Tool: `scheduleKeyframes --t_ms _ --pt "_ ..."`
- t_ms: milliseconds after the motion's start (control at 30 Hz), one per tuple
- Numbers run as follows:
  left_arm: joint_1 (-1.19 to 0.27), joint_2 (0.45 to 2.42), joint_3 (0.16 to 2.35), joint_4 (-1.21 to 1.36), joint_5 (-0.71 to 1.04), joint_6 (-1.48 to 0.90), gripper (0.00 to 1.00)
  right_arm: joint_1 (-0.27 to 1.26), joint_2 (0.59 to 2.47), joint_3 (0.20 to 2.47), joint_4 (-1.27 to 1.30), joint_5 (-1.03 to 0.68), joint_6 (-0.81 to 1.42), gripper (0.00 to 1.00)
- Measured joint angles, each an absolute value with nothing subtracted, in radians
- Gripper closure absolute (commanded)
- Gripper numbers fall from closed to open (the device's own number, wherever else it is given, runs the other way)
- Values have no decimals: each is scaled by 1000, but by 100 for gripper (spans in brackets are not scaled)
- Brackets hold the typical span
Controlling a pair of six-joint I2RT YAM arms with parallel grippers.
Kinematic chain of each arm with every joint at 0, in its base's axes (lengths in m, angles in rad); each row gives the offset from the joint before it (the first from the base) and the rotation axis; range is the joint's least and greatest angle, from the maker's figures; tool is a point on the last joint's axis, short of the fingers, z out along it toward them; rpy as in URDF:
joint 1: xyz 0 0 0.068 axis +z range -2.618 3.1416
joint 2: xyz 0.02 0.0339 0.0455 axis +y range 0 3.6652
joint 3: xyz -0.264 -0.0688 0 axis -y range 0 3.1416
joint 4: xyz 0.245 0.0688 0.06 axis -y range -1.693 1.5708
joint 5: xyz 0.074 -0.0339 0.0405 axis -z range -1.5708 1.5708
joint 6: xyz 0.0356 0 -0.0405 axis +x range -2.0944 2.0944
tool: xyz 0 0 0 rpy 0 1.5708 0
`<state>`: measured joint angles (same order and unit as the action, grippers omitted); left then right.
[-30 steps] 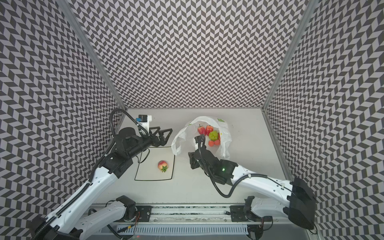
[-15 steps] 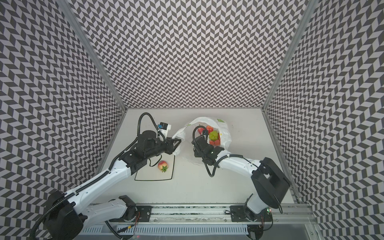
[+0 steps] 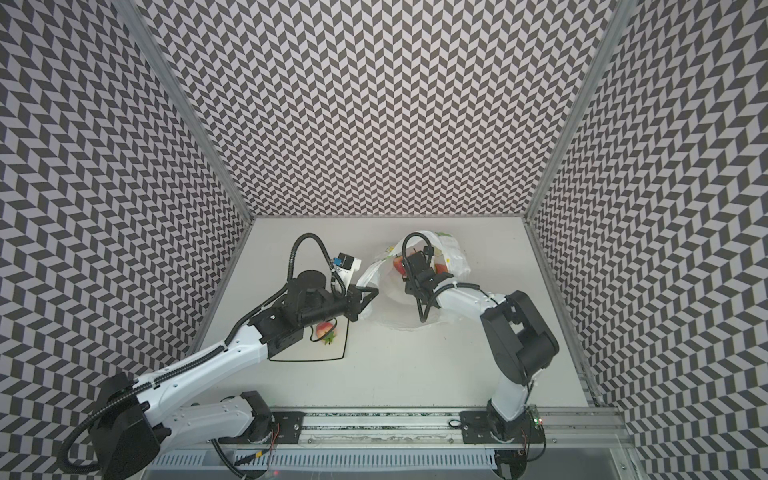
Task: Take the fake fruits out of the plastic bag
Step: 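Reach the right gripper back into the bag toward the fruits, then grasp a small peach with the right gripper and lift it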
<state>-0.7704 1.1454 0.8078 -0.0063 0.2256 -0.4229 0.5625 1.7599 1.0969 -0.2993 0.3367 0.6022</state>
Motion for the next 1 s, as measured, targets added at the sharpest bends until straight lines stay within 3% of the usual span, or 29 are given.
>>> scheduleKeyframes --t_ms 567,867,1000 --pt "-786 1145 793 7 199 -429 100 534 1937 1183 -315 364 669 39" --pt "-786 1139 779 7 182 -429 100 521 1974 1209 -306 398 659 59" --pt "-786 1139 779 8 168 -431 100 520 1961 1189 -283 389 637 64"
